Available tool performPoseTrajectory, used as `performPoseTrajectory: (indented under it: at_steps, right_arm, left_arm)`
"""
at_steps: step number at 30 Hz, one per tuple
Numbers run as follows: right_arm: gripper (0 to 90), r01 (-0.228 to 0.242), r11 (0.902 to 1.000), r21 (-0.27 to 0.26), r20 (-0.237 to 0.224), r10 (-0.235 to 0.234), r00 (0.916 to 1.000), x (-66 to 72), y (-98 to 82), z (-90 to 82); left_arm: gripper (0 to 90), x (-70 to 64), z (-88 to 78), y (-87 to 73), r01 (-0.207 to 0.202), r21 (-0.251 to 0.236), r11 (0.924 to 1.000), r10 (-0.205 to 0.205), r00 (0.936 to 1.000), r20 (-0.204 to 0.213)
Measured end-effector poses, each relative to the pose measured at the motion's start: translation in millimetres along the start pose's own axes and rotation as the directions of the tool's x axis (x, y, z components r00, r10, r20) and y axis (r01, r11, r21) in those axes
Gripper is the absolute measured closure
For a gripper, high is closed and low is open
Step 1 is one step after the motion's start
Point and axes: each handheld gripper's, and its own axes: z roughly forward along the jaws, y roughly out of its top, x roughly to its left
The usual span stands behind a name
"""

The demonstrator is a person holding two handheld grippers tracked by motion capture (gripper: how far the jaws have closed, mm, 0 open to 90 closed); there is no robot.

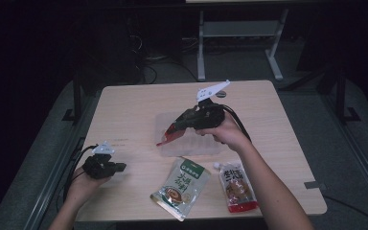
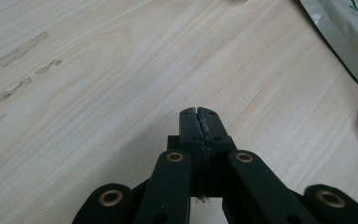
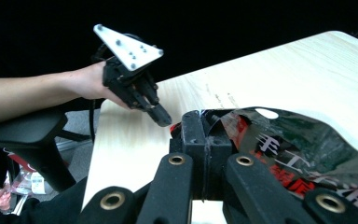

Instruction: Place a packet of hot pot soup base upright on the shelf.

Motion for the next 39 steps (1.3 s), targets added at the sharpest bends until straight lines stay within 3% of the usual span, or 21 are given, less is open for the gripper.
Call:
performPoseTrajectory:
  at_steps: [8,16,25,39]
  right_arm:
    - [90.0,-0.033,0.9994,0.004,0.020,0.033,0.9992,-22.6,0.8,1.2]
    - [90.0,-0.064,0.9980,0.005,0.033,0.063,0.9974,-33.6,-4.4,-5.2]
    - [90.0,-0.070,0.9975,0.007,0.040,0.069,0.9968,-35.4,-7.2,-12.1]
    - [90.0,-0.085,0.9951,0.051,0.073,0.081,0.9940,-33.5,-17.9,-33.5]
  left_arm:
    - [89.4,0.4,-1.1,-1.5,0.009,-0.003,1.0000,-0.009,1.0000,-0.002]
    - [89.4,-0.2,-0.8,-1.0,0.009,-0.002,1.0000,-0.009,1.0000,-0.002]
    - [89.4,-0.2,-0.9,-1.3,0.010,0.002,1.0000,-0.010,1.0000,-0.002]
    - [89.4,-1.5,0.6,-0.4,0.011,0.008,0.9999,-0.011,0.9999,-0.001]
